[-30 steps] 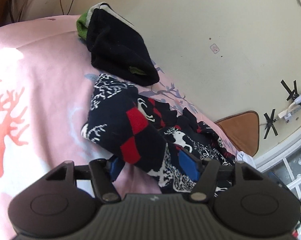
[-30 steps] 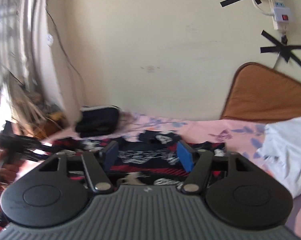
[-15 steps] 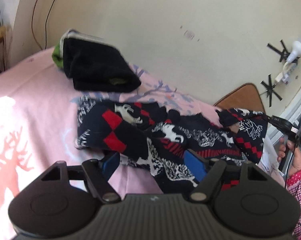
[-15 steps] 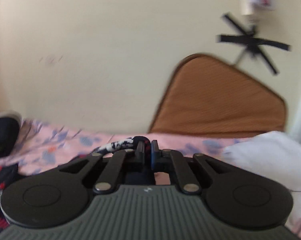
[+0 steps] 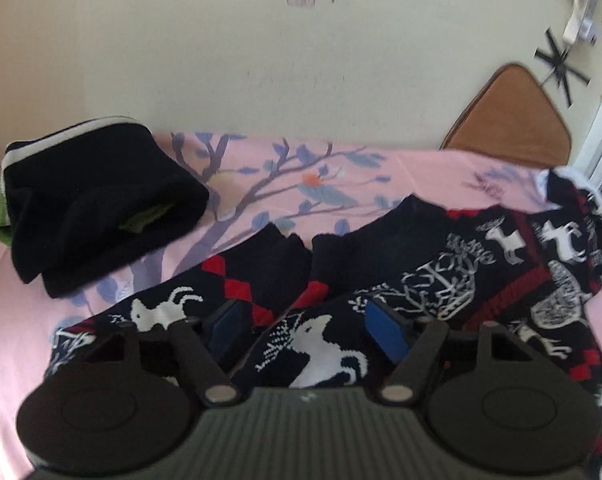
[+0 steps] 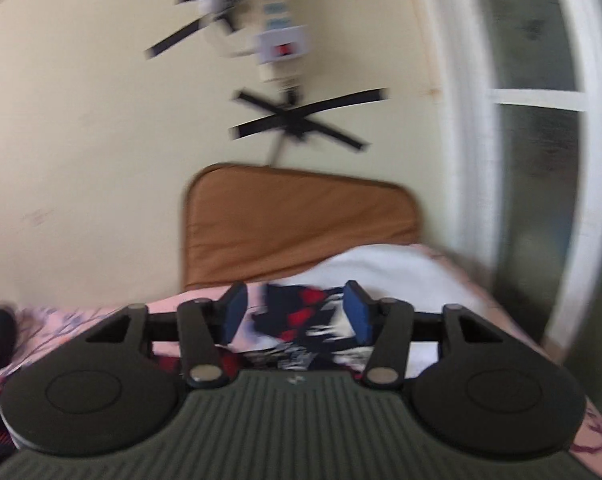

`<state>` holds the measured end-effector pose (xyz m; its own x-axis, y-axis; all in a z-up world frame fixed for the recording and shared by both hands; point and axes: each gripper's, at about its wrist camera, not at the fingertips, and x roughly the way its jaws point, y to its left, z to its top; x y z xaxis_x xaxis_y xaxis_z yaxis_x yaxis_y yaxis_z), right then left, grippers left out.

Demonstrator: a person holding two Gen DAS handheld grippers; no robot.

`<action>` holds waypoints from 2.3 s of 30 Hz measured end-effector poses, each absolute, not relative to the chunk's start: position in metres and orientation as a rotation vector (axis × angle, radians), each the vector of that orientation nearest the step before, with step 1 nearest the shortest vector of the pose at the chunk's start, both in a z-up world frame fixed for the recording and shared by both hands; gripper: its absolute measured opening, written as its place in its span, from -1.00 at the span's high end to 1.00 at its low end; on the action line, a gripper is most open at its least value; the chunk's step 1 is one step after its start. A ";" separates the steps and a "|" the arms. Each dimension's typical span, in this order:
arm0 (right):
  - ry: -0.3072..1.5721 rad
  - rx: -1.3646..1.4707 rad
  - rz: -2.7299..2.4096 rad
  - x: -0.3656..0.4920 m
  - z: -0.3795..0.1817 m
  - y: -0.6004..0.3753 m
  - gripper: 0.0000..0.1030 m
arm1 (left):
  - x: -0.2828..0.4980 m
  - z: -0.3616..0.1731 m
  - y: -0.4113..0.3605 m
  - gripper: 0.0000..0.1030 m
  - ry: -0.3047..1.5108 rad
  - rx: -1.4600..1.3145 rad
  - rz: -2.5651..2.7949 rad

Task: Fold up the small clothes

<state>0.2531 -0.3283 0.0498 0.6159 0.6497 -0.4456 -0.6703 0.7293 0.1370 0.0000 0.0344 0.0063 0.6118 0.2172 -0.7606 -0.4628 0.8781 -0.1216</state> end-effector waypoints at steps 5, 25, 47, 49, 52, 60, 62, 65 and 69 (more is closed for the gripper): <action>0.668 -0.269 0.999 0.262 0.005 -0.193 -0.47 | 0.026 -0.018 0.029 -0.35 0.929 -0.279 0.386; 0.402 -0.431 0.729 0.284 0.036 -0.134 0.02 | 0.160 0.072 0.046 0.19 0.660 -0.080 0.618; 0.993 0.152 1.342 0.086 -0.039 -0.345 -0.06 | -0.043 0.003 -0.053 0.57 0.797 -0.518 0.141; 0.958 0.080 1.303 0.073 -0.036 -0.336 0.86 | -0.048 0.005 -0.047 0.71 0.791 -0.545 0.143; 0.850 0.149 1.248 0.080 -0.011 -0.356 0.88 | -0.078 0.027 -0.027 0.82 0.731 -0.565 0.163; 0.664 0.239 1.068 0.122 0.034 -0.401 0.72 | -0.160 0.068 0.030 0.46 0.609 -0.563 0.440; 0.691 0.211 1.049 0.124 0.024 -0.400 0.56 | -0.166 0.057 0.031 0.08 0.629 -0.596 0.427; 0.709 0.153 1.059 0.123 0.009 -0.406 -0.03 | -0.170 0.027 0.017 -0.05 0.683 -0.628 0.364; 0.724 0.100 1.100 0.104 0.001 -0.415 -0.38 | -0.168 -0.010 -0.013 -0.22 0.751 -0.687 0.243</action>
<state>0.1038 -0.4148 0.0011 0.2518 0.8383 -0.4836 -0.7758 0.4735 0.4170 -0.1676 -0.0135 -0.0097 0.7159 -0.0339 -0.6974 -0.4362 0.7581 -0.4847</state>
